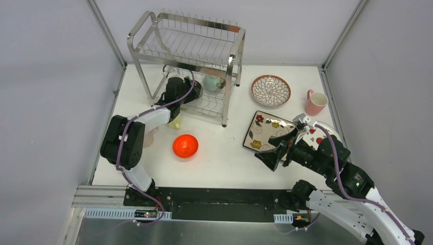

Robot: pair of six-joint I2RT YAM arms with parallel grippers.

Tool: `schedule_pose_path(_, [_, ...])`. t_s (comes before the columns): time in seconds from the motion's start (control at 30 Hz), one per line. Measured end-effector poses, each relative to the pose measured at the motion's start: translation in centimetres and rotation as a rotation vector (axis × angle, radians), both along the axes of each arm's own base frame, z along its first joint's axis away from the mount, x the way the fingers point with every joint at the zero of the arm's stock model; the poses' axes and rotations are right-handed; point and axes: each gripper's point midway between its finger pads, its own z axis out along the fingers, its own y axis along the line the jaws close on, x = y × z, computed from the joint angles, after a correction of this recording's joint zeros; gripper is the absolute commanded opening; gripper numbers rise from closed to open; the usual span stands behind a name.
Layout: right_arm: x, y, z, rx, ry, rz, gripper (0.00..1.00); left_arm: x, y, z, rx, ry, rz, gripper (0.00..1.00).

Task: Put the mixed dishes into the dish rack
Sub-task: Move the bowl to the dish rack.

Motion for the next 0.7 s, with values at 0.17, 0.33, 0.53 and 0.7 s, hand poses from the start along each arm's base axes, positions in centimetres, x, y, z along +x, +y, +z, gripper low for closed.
schedule_pose_path(0.17, [0.0, 0.0, 0.0, 0.0, -0.001, 0.0, 1.0, 0.3, 1.0, 0.8, -0.004, -0.017, 0.032, 0.52])
schedule_pose_path(0.33, [0.0, 0.0, 0.0, 0.0, 0.0, 0.0, 1.0, 0.5, 1.8, 0.6, -0.001, -0.015, 0.057, 0.52])
schedule_pose_path(0.53, [0.0, 0.0, 0.0, -0.001, -0.002, -0.001, 1.0, 1.3, 1.9, -1.4, 0.008, 0.016, 0.064, 0.51])
schedule_pose_path(0.7, [0.1, 0.0, 0.0, -0.004, -0.004, -0.003, 1.0, 2.6, 1.8, -2.1, 0.011, 0.023, 0.071, 0.51])
